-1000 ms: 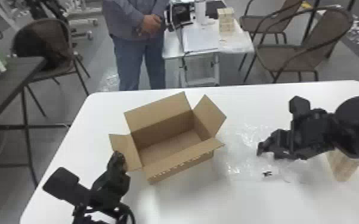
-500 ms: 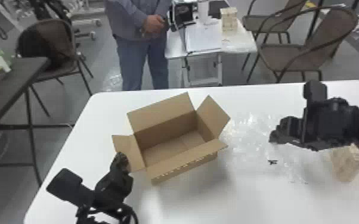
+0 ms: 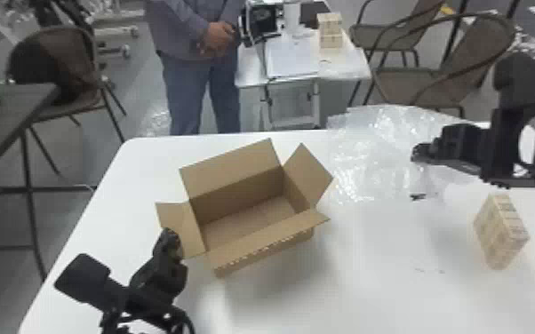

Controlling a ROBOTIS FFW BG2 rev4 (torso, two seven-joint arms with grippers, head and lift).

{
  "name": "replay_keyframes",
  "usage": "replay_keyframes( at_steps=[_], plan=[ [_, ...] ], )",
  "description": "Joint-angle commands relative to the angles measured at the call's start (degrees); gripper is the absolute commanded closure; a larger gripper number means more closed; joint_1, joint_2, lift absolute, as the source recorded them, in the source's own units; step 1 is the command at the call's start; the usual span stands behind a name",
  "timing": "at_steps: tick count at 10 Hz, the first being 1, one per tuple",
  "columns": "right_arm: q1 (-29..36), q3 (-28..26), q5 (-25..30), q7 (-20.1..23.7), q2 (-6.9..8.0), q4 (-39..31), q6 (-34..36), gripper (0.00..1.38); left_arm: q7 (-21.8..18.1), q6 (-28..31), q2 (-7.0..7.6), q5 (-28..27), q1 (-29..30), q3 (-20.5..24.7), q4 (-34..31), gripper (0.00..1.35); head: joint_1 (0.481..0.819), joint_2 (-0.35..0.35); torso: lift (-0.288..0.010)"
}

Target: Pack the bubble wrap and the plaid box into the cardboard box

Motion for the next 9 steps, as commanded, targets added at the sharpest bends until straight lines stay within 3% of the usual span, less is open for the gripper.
replay_keyframes(
  at_steps=[1,4,6,9],
  plan=[
    [-1.3,-1.2,-2.3,-0.1,-0.22,-4.7,3.2,1.24,0.0,0.4,0.10,-0.2,-0.1,-0.1,-0.1,1.21,0.695,0.136,-0.102],
    [-5.6,-1.2,-7.3,0.0,-0.22,-6.5,5.9,1.24,0.3,1.6,0.45,-0.4,-0.8,-0.4,-0.1,1.21,0.695,0.152,-0.102],
    [-9.4,2.9,-10.6,0.2,0.74,0.4,6.4,1.24,0.3,2.3,0.45,-0.5,-1.3,-0.5,0.0,1.21,0.695,0.163,-0.102],
    [-13.8,11.9,-6.6,10.2,3.91,9.4,5.8,1.24,0.3,2.6,0.80,-0.3,-1.9,-1.0,0.4,1.21,0.695,0.250,-0.102]
  ],
)
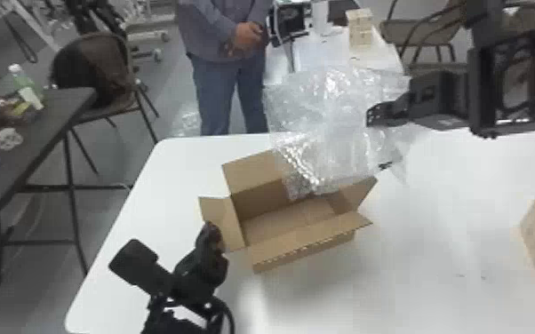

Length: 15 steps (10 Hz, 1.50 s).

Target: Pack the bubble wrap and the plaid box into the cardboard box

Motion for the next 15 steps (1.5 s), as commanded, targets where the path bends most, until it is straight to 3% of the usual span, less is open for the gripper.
replay_keyframes(
  at_steps=[1,2,4,9,11,13,15],
  plan=[
    [-2.0,4.5,4.9,4.3,1.40,3.1,-1.0,1.24,0.0,0.2,0.02,0.0,-0.2,-0.1,0.1,1.21,0.695,0.265,-0.102],
    [-3.4,7.2,11.3,11.7,2.28,5.8,-1.6,1.24,0.0,0.0,0.11,0.0,-0.2,-0.1,0.1,1.21,0.695,0.293,-0.102],
    [-4.9,12.2,18.5,22.9,3.68,12.7,-2.9,1.24,0.0,-0.4,0.28,0.1,-0.3,-0.2,0.2,1.21,0.695,0.342,-0.102],
    [-7.0,18.0,28.9,36.1,6.14,26.2,-9.7,1.24,0.4,-1.2,1.25,0.7,-0.3,-0.7,0.3,1.21,0.695,0.350,-0.102],
    [-8.2,20.4,34.9,44.7,7.07,32.0,-15.1,1.21,0.7,-1.6,1.78,1.0,-0.3,-1.1,0.4,1.21,0.695,0.350,-0.102],
    [-8.4,21.1,35.7,48.7,7.07,36.4,-19.4,0.64,0.9,-1.8,2.31,1.3,-0.4,-1.3,0.4,1.21,0.695,0.350,-0.102],
    [-7.7,19.9,38.1,50.3,7.07,31.2,-20.6,0.22,1.2,-2.7,2.57,1.5,0.3,-1.4,0.4,1.21,0.695,0.350,-0.102]
  ],
)
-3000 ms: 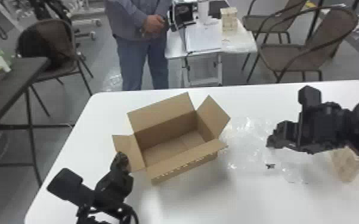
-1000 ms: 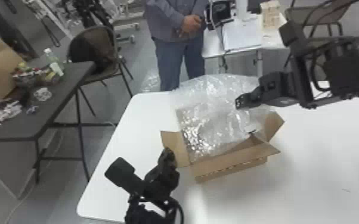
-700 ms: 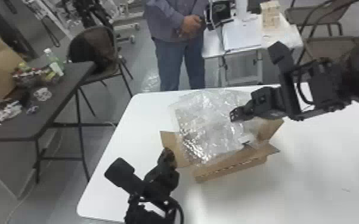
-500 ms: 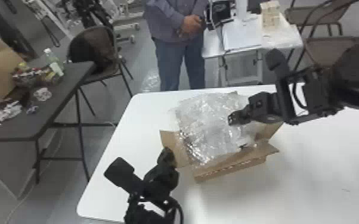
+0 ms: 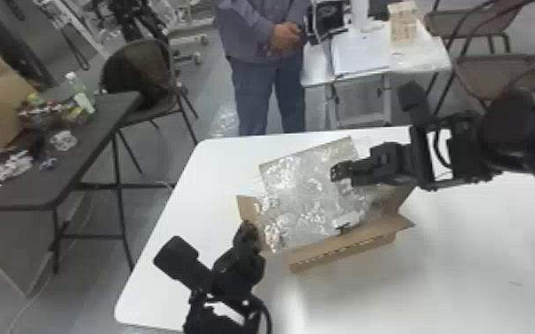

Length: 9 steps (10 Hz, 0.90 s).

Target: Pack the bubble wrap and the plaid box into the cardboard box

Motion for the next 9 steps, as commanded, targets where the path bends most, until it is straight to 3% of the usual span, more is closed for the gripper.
replay_keyframes(
  at_steps=[1,2,4,6,7,9],
  plan=[
    [1.3,-2.9,1.2,-0.1,0.05,-6.7,-0.2,0.10,0.1,-0.5,0.22,0.0,0.3,-0.1,0.0,1.21,0.695,0.350,-0.102],
    [3.2,-6.0,0.6,-0.1,0.05,-12.3,0.3,0.09,0.3,-0.8,0.40,0.2,0.4,-0.3,0.0,1.21,0.695,0.350,-0.102],
    [8.9,-14.7,4.4,-0.8,-1.14,-26.2,0.3,0.11,0.5,-1.4,0.31,0.1,0.6,-0.4,-0.1,1.21,0.695,0.350,-0.102],
    [20.0,-23.7,3.7,-9.4,-2.73,-42.3,-5.2,0.11,0.7,-1.8,0.22,0.2,0.7,-0.6,-0.1,1.21,0.690,0.327,-0.102],
    [25.7,-26.1,3.5,-13.4,-2.99,-48.6,-9.9,0.11,0.7,-2.1,-0.04,0.2,0.8,-0.6,-0.1,1.21,0.683,0.275,-0.102],
    [35.5,-28.1,6.2,-17.1,-2.99,-57.6,-20.3,0.11,0.7,-2.8,0.05,0.4,0.9,-0.9,0.0,1.21,0.684,0.187,-0.102]
  ],
)
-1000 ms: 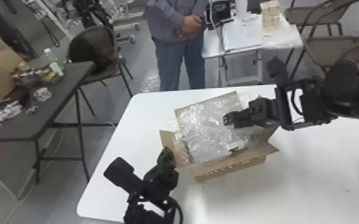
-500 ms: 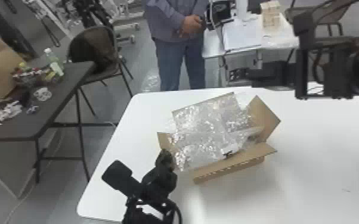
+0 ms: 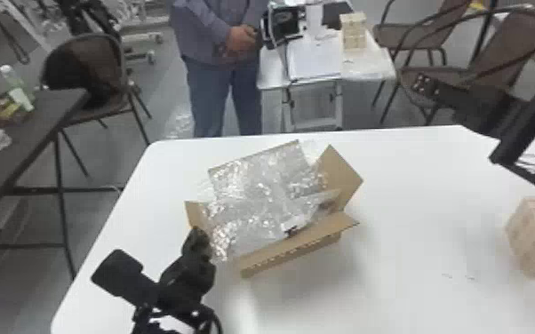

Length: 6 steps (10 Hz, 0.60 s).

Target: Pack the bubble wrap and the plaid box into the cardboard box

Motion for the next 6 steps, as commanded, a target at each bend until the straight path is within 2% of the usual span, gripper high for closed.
replay_keyframes(
  at_steps=[1,2,3,5,6],
  plan=[
    [8.9,-0.8,5.2,-2.5,-0.01,-6.9,-10.6,0.11,0.0,-0.7,0.25,0.3,0.0,-0.4,0.3,1.21,0.688,0.158,-0.102],
    [15.1,-0.8,8.8,-5.5,0.43,-9.3,-19.1,0.10,0.0,-1.0,0.25,0.4,0.1,-0.4,0.3,1.21,0.692,0.140,-0.102],
    [20.0,-1.0,13.4,-6.9,0.95,-10.9,-23.5,0.11,0.0,-1.8,0.25,0.7,0.6,-0.4,0.3,1.21,0.695,0.098,-0.102],
    [28.5,-1.0,19.0,-9.4,0.95,-12.1,-29.7,0.11,0.0,-2.7,0.51,1.0,1.0,-0.4,0.3,1.21,0.695,0.046,-0.102],
    [32.2,-1.0,19.7,-9.5,1.04,-10.8,-33.6,0.11,0.0,-2.9,0.51,1.2,1.2,-0.4,0.3,1.21,0.695,0.038,-0.102]
  ],
)
